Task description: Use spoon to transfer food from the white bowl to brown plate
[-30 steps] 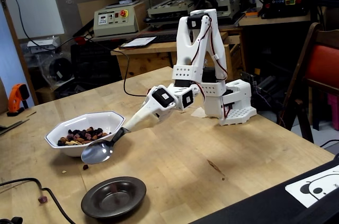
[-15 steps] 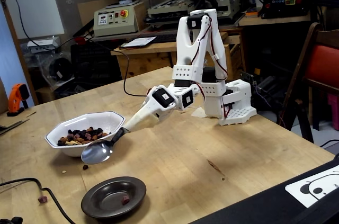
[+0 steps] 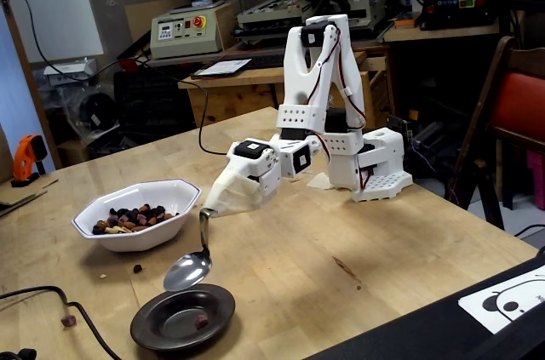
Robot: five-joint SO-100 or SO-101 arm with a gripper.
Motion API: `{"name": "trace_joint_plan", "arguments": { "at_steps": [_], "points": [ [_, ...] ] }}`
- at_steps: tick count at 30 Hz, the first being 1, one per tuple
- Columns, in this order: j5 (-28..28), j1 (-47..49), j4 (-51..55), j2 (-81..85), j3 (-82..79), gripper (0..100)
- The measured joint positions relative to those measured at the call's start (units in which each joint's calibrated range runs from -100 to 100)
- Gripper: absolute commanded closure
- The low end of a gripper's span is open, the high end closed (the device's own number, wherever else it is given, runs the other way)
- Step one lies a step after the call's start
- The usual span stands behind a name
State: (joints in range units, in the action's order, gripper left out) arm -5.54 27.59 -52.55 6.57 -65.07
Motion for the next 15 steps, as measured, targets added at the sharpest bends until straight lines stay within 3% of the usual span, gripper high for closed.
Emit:
{"name": "trace_joint_plan", "arguments": {
  "at_steps": [6, 15],
  "points": [
    [3.3, 0.0, 0.0, 7.1, 0.0, 97],
    [3.6, -0.2, 0.0, 20.4, -6.2, 97]
  ]
}}
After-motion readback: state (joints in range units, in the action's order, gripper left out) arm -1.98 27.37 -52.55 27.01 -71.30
